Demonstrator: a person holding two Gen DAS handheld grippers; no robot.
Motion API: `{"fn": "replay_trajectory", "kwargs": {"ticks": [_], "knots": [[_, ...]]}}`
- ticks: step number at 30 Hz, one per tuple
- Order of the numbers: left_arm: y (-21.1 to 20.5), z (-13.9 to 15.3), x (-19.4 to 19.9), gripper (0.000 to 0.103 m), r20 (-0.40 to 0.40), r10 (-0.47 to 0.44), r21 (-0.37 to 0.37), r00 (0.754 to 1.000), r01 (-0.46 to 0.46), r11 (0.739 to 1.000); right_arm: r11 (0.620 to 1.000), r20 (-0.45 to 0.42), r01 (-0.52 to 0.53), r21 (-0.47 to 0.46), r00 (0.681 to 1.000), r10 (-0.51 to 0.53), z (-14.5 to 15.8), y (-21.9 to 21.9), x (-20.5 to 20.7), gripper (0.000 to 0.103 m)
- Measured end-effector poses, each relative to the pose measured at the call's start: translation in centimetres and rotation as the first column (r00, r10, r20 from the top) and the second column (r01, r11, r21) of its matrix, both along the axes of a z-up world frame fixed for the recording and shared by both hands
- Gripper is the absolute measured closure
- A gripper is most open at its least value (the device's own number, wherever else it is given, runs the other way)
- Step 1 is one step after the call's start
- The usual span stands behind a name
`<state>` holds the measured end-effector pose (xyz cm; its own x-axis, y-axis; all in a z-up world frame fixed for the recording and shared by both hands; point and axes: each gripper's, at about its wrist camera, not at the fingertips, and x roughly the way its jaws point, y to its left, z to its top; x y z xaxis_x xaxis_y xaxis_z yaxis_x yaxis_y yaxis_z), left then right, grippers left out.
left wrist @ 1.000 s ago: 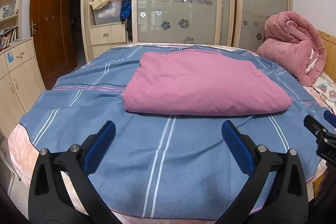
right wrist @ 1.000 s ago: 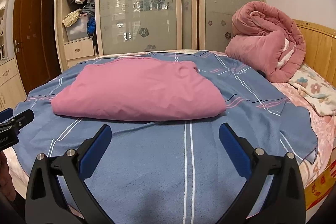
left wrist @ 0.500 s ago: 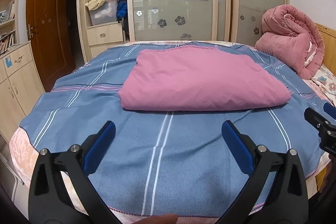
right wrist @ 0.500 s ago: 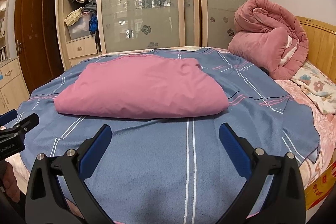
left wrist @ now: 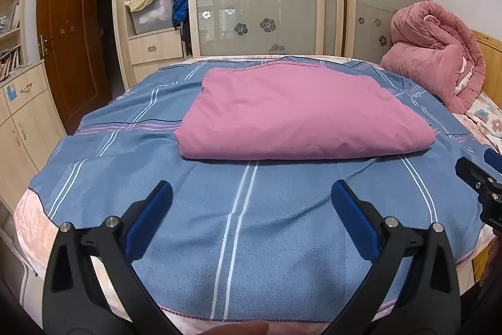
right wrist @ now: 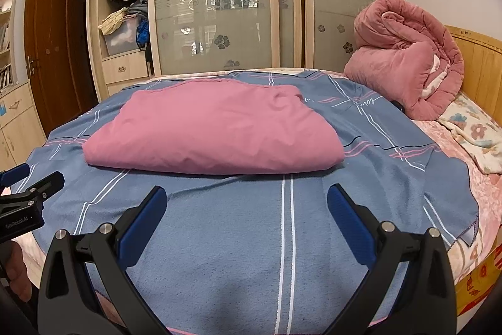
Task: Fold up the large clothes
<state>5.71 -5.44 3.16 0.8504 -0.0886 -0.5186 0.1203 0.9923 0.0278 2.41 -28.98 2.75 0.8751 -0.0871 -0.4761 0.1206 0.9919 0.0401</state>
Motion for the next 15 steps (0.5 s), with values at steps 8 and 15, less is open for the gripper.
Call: {"fn": "replay_trajectory", "kwargs": {"ticks": [8, 15], "knots": [[-0.22, -0.20, -0.06, 0.002, -0.007, -0.010, 0.005, 1.000, 0.010, 1.000, 1.000, -0.006, -0.007, 0.002, 1.000, 0.007, -0.02, -0.04, 0.10, 0.001], [-0.34, -0.09, -0.05, 0.002, -0.006, -0.015, 0.007, 1.000, 0.015, 1.000, 1.000, -0.003, -0.007, 0.003, 1.000, 0.007, 0.04, -0.05, 0.16, 0.001]]}}
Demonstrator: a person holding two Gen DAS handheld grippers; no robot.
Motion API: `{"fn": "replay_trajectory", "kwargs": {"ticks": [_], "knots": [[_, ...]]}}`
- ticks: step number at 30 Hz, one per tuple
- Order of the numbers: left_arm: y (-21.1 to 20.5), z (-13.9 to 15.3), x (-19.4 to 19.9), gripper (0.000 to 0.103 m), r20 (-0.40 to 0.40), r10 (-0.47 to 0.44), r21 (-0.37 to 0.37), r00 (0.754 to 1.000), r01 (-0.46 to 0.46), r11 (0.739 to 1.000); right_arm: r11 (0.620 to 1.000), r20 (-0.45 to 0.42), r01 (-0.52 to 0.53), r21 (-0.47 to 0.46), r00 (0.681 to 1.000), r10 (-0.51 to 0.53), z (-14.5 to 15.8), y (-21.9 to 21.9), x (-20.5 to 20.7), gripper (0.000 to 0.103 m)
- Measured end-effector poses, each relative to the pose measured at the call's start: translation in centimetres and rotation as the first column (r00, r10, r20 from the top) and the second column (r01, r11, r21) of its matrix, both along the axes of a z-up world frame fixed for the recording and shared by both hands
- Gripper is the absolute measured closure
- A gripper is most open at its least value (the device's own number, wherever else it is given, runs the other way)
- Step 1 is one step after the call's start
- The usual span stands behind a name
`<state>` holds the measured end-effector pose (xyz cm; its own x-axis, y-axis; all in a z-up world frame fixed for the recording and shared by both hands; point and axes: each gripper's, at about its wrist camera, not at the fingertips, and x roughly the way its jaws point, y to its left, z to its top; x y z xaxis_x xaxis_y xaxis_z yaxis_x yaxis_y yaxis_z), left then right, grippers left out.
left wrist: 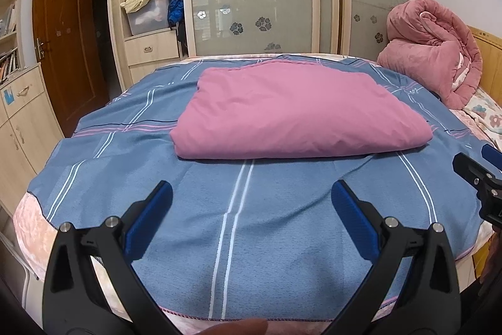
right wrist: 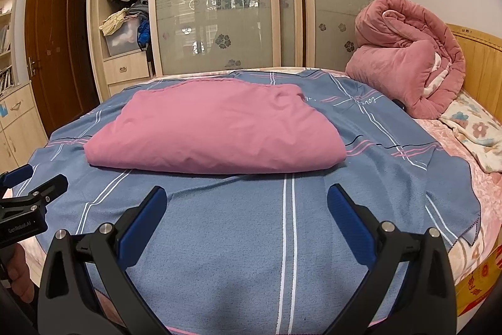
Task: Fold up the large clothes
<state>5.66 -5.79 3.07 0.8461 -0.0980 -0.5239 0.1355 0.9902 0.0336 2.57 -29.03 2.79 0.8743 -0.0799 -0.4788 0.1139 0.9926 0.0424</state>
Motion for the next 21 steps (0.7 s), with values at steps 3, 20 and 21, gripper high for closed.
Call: {"fn": "replay_trajectory", "kwargs": {"ticks": [3, 20, 21], "knots": [[0.01, 0.00, 0.02, 0.002, 0.000, 0.001, 0.000, 1.000, -0.001, 1.000, 1.000, 0.000, 0.000, 0.002, 1.000, 0.000, -0.01, 0.01, 0.02, 0.001], [-0.04, -0.03, -0.11, 0.002, -0.004, -0.002, -0.006, 1.000, 0.002, 1.000, 1.000, -0.001, -0.003, 0.002, 1.000, 0.003, -0.06, 0.04, -0.01, 0.001], [-0.04, -0.04, -0.10, 0.002, -0.005, -0.003, -0.006, 1.000, 0.003, 1.000, 1.000, -0.002, -0.002, 0.003, 1.000, 0.002, -0.06, 0.02, -0.01, 0.001]]}}
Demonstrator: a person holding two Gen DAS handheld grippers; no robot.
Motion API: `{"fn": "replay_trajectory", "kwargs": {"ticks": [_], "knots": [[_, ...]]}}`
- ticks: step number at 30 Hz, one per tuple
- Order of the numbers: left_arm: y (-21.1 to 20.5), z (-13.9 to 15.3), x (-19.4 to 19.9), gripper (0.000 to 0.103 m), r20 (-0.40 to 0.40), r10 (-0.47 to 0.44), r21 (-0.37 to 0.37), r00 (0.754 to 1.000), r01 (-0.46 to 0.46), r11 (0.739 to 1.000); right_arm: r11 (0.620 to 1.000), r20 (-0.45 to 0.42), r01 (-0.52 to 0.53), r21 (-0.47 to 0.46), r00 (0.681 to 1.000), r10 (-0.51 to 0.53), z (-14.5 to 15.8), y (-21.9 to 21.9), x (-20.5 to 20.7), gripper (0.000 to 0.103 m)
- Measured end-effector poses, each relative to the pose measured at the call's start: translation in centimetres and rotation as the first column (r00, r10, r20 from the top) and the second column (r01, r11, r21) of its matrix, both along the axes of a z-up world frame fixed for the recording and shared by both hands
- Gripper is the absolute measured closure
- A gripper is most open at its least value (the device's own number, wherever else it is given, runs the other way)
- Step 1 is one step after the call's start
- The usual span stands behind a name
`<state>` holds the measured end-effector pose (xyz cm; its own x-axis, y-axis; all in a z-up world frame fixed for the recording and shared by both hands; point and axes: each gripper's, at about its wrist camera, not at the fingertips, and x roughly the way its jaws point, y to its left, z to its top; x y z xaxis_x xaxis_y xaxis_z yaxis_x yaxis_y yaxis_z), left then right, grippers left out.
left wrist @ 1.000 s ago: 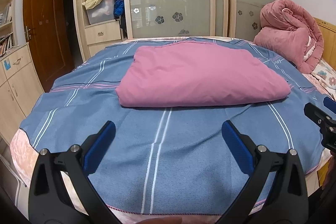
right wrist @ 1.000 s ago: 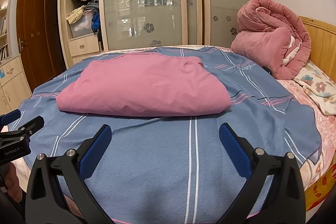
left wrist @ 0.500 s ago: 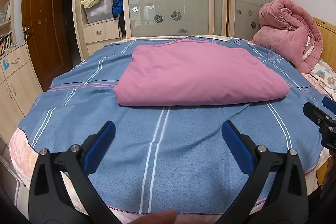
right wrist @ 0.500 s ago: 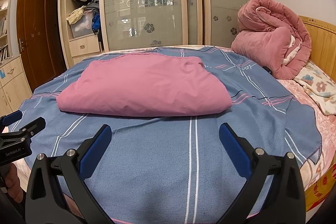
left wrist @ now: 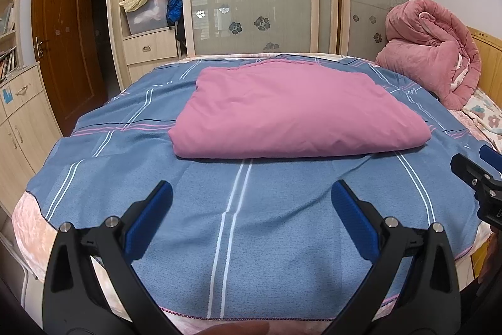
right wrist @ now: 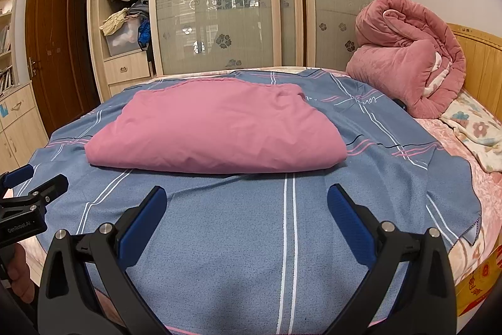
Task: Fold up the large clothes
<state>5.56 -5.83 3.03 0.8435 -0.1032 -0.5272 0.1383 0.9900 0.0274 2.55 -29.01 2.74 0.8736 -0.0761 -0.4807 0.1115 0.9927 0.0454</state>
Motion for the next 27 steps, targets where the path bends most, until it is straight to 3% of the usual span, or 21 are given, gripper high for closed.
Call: {"fn": "replay_trajectory", "kwargs": {"ticks": [27], "knots": [[-0.18, 0.00, -0.24, 0.002, 0.000, -0.016, 0.007, 1.000, 0.016, 1.000, 1.000, 0.000, -0.002, 0.001, 1.000, 0.002, -0.16, 0.07, 0.00, 0.001]]}}
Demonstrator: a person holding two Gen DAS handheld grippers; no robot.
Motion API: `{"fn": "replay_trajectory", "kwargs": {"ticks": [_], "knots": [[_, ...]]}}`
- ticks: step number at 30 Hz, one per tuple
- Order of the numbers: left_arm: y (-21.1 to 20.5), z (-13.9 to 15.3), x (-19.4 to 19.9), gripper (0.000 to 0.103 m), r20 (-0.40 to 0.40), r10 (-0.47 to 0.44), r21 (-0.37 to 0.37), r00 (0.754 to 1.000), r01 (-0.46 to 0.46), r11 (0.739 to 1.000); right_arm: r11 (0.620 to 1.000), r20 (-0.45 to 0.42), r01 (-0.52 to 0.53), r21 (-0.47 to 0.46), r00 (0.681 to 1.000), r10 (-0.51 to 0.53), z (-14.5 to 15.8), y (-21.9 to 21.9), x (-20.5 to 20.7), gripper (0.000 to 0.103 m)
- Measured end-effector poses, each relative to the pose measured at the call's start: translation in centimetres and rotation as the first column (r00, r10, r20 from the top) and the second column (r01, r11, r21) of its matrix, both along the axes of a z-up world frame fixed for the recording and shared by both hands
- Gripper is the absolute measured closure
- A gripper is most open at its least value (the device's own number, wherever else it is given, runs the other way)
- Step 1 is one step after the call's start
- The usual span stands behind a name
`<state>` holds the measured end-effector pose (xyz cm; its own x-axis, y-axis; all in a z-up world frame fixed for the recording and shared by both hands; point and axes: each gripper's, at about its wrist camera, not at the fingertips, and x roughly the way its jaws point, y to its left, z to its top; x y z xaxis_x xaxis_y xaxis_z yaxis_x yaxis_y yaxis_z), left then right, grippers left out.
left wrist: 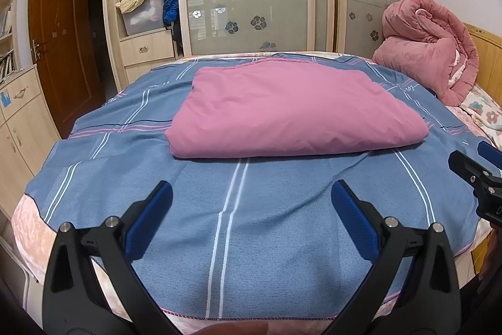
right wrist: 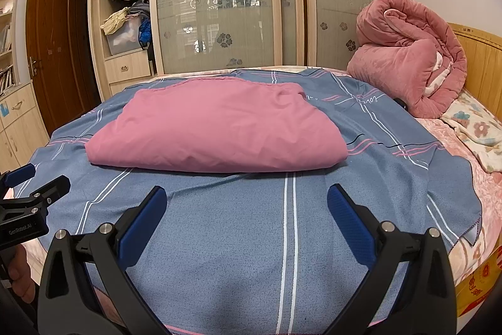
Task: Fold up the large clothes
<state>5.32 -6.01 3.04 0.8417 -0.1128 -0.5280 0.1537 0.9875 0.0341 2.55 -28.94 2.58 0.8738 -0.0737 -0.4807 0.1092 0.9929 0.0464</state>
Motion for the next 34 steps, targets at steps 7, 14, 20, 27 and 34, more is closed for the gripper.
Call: {"fn": "replay_trajectory", "kwargs": {"ticks": [7, 14, 20, 27, 34], "knots": [[0.00, -0.02, 0.04, 0.002, -0.001, -0.003, 0.000, 1.000, 0.003, 1.000, 1.000, -0.002, -0.003, -0.002, 1.000, 0.003, -0.19, 0.02, 0.10, 0.001], [0.03, 0.02, 0.00, 0.002, -0.003, -0.007, -0.002, 1.000, 0.007, 1.000, 1.000, -0.001, -0.003, -0.002, 1.000, 0.003, -0.24, 0.04, 0.10, 0.001], [0.02, 0.08, 0.11, 0.002, -0.004, -0.006, -0.001, 1.000, 0.006, 1.000, 1.000, -0.005, -0.004, -0.002, 1.000, 0.004, -0.35, 0.03, 0.17, 0.001], [0.12, 0.09, 0.18, 0.002, -0.001, 0.002, -0.006, 1.000, -0.002, 1.000, 1.000, -0.007, -0.006, -0.001, 1.000, 0.006, -0.29, -0.06, 0.18, 0.001], [0.39, -0.11, 0.39, 0.002, -0.017, -0.011, -0.010, 1.000, 0.011, 1.000, 1.000, -0.008, -0.005, 0.001, 1.000, 0.005, -0.29, -0.05, 0.17, 0.001]]}}
